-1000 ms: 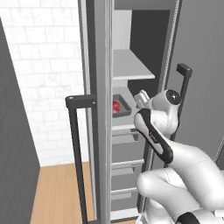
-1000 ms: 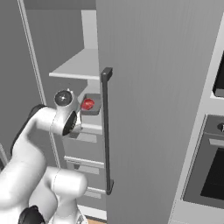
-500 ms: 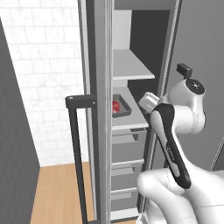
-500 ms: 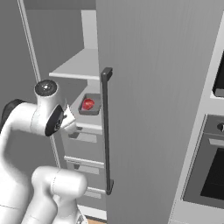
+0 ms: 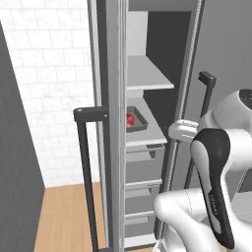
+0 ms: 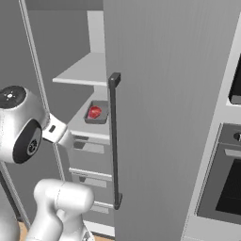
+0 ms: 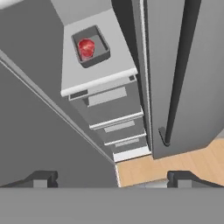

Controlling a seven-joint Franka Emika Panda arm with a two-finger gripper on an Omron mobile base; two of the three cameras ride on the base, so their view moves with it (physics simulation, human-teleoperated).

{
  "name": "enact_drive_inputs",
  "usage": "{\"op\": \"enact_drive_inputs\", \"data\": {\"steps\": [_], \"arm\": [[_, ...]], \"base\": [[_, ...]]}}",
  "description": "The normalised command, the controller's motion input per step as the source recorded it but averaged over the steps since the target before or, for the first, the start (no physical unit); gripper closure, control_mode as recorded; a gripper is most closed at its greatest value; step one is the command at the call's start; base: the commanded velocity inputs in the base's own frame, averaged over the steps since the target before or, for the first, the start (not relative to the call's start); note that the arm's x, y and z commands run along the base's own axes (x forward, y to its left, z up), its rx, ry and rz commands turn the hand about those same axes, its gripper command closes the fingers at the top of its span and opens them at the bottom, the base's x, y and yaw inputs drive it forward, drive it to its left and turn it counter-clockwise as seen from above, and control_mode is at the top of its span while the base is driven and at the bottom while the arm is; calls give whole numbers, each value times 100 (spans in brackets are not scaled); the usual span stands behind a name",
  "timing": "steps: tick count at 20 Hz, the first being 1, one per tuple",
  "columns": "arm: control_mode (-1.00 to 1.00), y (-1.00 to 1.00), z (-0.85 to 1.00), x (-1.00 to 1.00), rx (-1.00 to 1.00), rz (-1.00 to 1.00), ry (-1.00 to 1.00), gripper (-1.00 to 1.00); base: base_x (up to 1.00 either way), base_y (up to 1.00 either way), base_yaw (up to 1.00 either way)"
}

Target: Take the meat container that has the steak and place it on the second highest rack of the freezer. Then take the vegetable container that has the tomato and sweet potato and place it on the highest rack of the freezer.

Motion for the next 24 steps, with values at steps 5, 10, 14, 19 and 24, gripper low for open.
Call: {"op": "enact_drive_inputs", "data": {"steps": [5, 10, 14, 19, 24], "arm": [[-100, -5, 25, -41, 3, 6, -7, -100], [100, 0, 0, 0, 1, -1, 0, -100], [100, 0, 0, 0, 0, 0, 0, -100], [100, 0, 0, 0, 0, 0, 0, -100], [100, 0, 0, 0, 0, 0, 0, -100]], "base": [[0, 0, 0], [0, -1, 0], [-21, -38, 6], [-62, -39, 12], [-5, -79, 0]]}}
